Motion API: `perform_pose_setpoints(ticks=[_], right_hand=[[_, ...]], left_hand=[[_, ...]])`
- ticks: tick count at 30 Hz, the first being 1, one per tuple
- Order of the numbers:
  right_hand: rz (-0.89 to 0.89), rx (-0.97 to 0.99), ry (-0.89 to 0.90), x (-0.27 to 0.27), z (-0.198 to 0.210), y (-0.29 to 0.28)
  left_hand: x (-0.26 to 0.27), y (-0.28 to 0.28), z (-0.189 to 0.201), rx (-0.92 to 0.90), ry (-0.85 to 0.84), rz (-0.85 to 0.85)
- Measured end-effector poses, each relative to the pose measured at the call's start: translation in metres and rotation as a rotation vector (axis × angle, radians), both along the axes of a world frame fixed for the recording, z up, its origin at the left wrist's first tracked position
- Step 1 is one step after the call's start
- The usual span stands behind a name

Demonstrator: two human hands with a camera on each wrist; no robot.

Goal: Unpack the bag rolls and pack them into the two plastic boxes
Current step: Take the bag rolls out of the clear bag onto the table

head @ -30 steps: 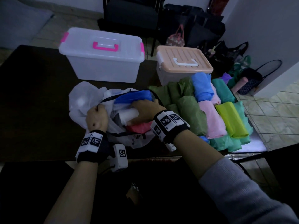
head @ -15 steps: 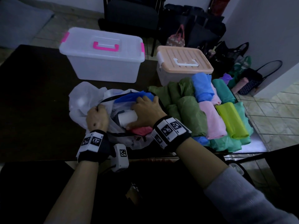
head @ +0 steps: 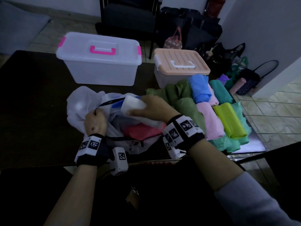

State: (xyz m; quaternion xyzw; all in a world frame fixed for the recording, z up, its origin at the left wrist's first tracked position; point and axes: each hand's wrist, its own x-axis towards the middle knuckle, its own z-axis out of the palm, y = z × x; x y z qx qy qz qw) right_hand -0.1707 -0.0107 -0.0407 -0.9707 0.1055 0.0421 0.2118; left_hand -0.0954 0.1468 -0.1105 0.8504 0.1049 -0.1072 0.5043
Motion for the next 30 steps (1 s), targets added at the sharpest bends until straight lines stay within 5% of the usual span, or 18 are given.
perform_pose_setpoints(ticks=[6,9,14,18,30], right_hand=[[-0.423,0.549,-0.275,-0.025,0.028,-0.023],[-0.661,0.653,-0.396,-0.045,0.044,-0.049],[-0.839,0.294,-0.397,-0.085,0.048,-0.111],[-0.964,-0.012,-0.273,-0.117,0.034,-0.145],[-1.019,-0.226,-0.081,-0.127,-0.004,-0.158]], left_hand=[[-0.001,0.000,0.001,0.064,-0.016,-0.032],[0.000,-0.002,0.003,0.197,-0.016,-0.108],[0.001,-0.003,0.004,0.288,-0.072,-0.146],[-0.002,-0.001,0.003,0.165,-0.044,-0.088],[0.002,-0.001,-0.007,0.000,-0.030,-0.005]])
